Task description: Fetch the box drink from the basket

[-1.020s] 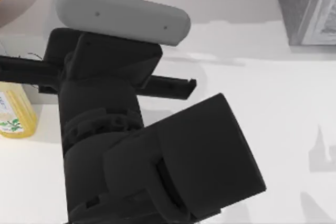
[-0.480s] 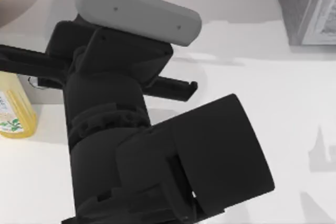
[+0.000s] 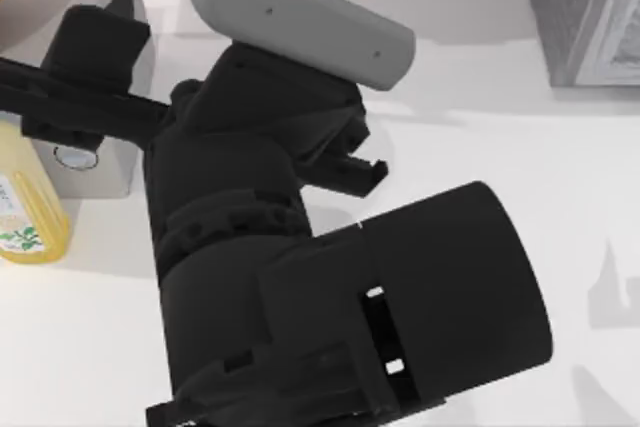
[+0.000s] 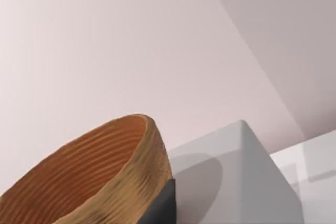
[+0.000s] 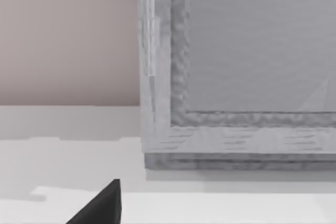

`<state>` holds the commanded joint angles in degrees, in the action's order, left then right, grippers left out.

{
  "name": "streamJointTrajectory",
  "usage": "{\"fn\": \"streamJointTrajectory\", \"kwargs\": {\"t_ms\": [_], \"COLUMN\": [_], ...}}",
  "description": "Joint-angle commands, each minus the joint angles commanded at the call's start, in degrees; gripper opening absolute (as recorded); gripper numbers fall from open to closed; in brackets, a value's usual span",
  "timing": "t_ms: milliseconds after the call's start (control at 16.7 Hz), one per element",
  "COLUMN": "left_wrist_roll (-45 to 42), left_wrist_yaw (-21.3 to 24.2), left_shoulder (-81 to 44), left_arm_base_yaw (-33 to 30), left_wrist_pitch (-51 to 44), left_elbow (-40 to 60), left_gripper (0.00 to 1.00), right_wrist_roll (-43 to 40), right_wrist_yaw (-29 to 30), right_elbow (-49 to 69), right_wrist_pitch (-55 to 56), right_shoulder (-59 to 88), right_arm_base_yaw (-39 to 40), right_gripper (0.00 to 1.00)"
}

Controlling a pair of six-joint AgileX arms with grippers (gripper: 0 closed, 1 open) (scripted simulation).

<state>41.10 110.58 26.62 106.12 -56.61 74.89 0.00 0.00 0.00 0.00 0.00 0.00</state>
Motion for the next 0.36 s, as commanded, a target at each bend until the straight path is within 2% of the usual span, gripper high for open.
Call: {"fn": "streamJointTrajectory", "kwargs": {"t_ms": [360], "left_wrist_roll": [0.0], "left_wrist_yaw": [0.0], "left_shoulder": [0.0], "left_arm_base_yaw": [0.0], "left_wrist_pitch": [0.0], "left_elbow": [0.0], "left_gripper": [1.0], "right_wrist_roll": [0.0], "right_wrist_yaw": [0.0], "right_elbow": [0.0], "right_wrist_pitch": [0.0], "right_shoulder": [0.0], "right_arm_base_yaw": [0.0], "right_gripper": [1.0]}}
